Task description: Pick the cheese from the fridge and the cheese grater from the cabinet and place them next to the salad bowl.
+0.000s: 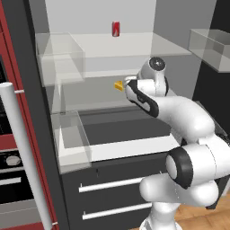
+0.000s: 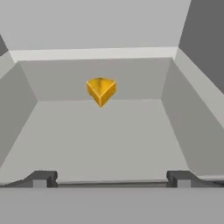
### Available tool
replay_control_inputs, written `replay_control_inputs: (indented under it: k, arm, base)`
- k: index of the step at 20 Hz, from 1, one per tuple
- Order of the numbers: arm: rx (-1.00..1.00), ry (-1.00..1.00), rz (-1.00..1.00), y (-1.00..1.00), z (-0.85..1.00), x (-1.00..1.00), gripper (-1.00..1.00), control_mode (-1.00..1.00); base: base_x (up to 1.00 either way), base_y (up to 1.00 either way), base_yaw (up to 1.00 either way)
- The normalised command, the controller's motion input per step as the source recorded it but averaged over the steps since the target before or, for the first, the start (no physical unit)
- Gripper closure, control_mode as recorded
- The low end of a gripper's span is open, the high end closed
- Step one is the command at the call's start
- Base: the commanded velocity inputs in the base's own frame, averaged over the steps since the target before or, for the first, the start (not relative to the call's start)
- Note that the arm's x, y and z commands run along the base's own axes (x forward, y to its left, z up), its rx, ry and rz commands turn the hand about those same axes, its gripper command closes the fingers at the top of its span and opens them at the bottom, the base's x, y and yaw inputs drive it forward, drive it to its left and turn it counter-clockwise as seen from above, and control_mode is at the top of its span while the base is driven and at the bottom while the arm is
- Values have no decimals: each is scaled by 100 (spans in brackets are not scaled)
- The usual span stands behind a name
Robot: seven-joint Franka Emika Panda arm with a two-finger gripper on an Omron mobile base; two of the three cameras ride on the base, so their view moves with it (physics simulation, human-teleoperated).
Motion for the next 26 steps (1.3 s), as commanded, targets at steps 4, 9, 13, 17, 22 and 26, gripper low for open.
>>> replay_control_inputs:
  k: [4,9,13,17,22,26]
  arm:
    - [0,0,0,17,-35,49,-100,-100]
    - [0,0,0,14,-34,37,-100,-100]
    - [0,0,0,17,-32,37,-100,-100]
    - [0,0,0,4,-10,42,-100,-100]
    - [0,0,0,0,-1,49,-100,-100]
    - [0,0,0,0,-14,56,-100,-100]
  base:
    - [0,0,0]
    - [0,0,0]
    - [0,0,0]
    - [0,0,0]
    - [0,0,0]
    - [0,0,0]
